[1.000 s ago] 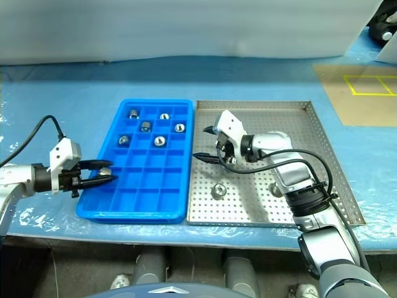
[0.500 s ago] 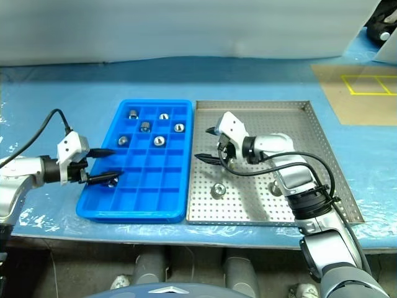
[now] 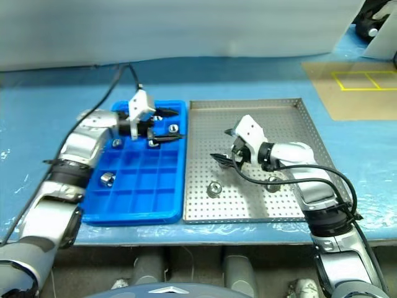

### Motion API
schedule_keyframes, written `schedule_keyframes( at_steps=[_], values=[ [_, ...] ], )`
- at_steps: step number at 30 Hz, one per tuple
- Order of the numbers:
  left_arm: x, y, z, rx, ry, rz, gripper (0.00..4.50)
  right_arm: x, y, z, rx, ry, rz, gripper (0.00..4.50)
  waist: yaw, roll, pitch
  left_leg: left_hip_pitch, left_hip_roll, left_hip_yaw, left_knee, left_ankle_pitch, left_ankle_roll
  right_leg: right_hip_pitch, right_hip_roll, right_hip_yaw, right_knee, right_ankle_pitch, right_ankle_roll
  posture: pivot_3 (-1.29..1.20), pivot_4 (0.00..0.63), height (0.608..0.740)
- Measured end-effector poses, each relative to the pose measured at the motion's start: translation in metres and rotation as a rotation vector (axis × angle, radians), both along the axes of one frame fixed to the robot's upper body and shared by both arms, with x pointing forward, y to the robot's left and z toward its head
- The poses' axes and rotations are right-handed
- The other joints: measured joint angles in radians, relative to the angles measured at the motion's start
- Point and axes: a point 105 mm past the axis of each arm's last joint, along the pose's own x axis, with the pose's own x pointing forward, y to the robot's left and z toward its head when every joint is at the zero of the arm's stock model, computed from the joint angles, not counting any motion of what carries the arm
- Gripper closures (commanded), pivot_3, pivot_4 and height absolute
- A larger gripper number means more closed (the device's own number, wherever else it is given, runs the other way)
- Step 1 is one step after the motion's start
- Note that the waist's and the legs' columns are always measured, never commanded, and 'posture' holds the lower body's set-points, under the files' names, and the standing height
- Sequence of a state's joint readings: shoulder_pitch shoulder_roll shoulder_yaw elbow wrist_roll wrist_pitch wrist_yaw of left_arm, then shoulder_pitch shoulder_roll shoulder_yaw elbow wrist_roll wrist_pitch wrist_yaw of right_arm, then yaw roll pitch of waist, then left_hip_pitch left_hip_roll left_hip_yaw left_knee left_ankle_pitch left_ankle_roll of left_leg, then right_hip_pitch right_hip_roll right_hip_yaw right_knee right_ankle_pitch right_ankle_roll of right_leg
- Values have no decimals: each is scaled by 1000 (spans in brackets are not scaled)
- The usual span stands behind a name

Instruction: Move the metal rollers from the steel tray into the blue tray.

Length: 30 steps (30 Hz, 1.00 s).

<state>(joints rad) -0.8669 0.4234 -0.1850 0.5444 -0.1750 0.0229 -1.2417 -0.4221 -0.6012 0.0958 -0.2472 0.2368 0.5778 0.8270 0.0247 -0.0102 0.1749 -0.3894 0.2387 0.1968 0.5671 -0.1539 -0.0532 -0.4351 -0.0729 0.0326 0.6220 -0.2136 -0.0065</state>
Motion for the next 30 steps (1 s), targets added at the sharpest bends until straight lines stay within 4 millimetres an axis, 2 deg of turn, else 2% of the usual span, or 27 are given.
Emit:
schedule_keyframes(
  at_steps=[3, 5, 12, 19, 30],
  values=[
    [1, -30, -26, 72, 58, -109, 576, -11, -20, 0, -11, -5, -90, 0, -6, 0, 0, 0, 0, 0, 1, -2, 3, 2, 0, 0, -3, 0, 0, -511, 150, 740],
    [-1, -41, -39, 107, 90, -155, 576, -18, -26, -1, -10, -2, -129, 0, -15, 0, 0, -1, -1, 0, 3, -3, 5, 3, 0, 1, -4, 0, 0, -552, 150, 740],
    [-7, -84, -50, 147, 103, -246, 576, -38, -36, -2, -5, 12, -220, 0, -56, 0, 0, 4, -1, 1, 8, -8, 13, 9, -1, 2, -5, 1, 1, -638, 150, 740],
    [-10, -84, -71, 239, 128, -241, 576, -42, -45, -1, -12, 17, -278, 0, -95, 0, 0, 3, -2, 1, 9, -9, 15, 11, -1, 1, -8, 1, 2, -653, 150, 740],
    [-1, -76, -86, 304, 133, -141, 576, -42, -45, 1, -12, 7, -290, 0, -100, 0, 0, 0, -2, 1, 9, -12, 19, 12, -2, 0, -16, 1, 2, -643, 150, 740]
  ],
)
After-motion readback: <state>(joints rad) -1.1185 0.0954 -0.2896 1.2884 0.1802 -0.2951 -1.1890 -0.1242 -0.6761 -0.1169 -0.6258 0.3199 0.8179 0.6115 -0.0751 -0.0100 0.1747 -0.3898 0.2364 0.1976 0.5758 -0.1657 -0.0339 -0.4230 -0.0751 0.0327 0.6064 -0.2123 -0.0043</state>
